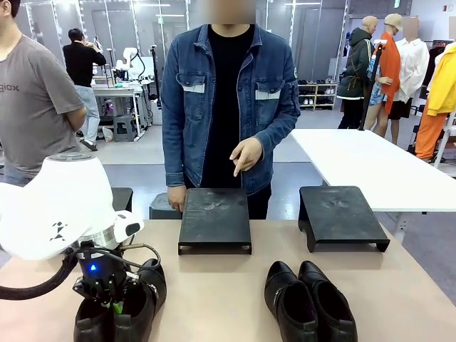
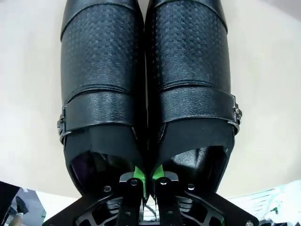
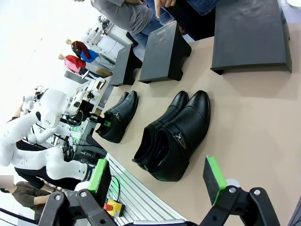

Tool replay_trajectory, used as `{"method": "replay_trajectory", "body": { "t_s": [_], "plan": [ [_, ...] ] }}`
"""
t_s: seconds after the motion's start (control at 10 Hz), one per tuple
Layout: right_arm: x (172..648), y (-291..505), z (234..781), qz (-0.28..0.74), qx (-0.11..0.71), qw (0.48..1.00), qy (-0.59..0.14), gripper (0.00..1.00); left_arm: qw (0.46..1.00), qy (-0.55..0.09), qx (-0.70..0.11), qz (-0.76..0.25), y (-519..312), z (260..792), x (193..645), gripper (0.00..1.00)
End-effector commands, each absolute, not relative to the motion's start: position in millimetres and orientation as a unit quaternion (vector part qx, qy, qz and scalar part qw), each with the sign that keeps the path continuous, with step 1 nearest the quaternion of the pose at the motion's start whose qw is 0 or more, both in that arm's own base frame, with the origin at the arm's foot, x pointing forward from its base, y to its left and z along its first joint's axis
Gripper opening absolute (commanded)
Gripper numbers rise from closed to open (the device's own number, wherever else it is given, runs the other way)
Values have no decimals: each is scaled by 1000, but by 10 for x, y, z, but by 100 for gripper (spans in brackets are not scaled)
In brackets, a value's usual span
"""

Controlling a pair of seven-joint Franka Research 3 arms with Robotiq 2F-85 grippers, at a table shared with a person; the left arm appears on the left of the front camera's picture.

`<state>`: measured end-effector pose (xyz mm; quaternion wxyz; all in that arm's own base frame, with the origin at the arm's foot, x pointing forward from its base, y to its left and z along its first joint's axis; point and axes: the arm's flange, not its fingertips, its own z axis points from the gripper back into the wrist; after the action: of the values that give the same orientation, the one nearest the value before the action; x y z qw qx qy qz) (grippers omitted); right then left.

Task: Place the shoes on the stand as instructed by the person.
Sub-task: Pick up one pair of Shoes and place it on the Shoes Stand indicated by the person.

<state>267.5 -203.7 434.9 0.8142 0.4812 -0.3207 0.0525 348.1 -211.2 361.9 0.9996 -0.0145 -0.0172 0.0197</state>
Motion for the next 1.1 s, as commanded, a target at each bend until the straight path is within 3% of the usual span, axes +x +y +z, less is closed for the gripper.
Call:
{"method": "replay_trajectory", "body": {
  "t_s": [0.0,0.4,1.0],
  "plan": [
    [2681,-2056,4352,57,483,809,-331,100,997,-67,6,26,-2198,4041,3362,0],
    [2681,-2056,4352,57,483,809,-331,100,995,-92,-16,21,-2394,4466,3408,0],
    [2681,-2056,4352,57,483,809,-331,100,995,-91,-26,8,-2379,4463,3381,0]
  ]
}}
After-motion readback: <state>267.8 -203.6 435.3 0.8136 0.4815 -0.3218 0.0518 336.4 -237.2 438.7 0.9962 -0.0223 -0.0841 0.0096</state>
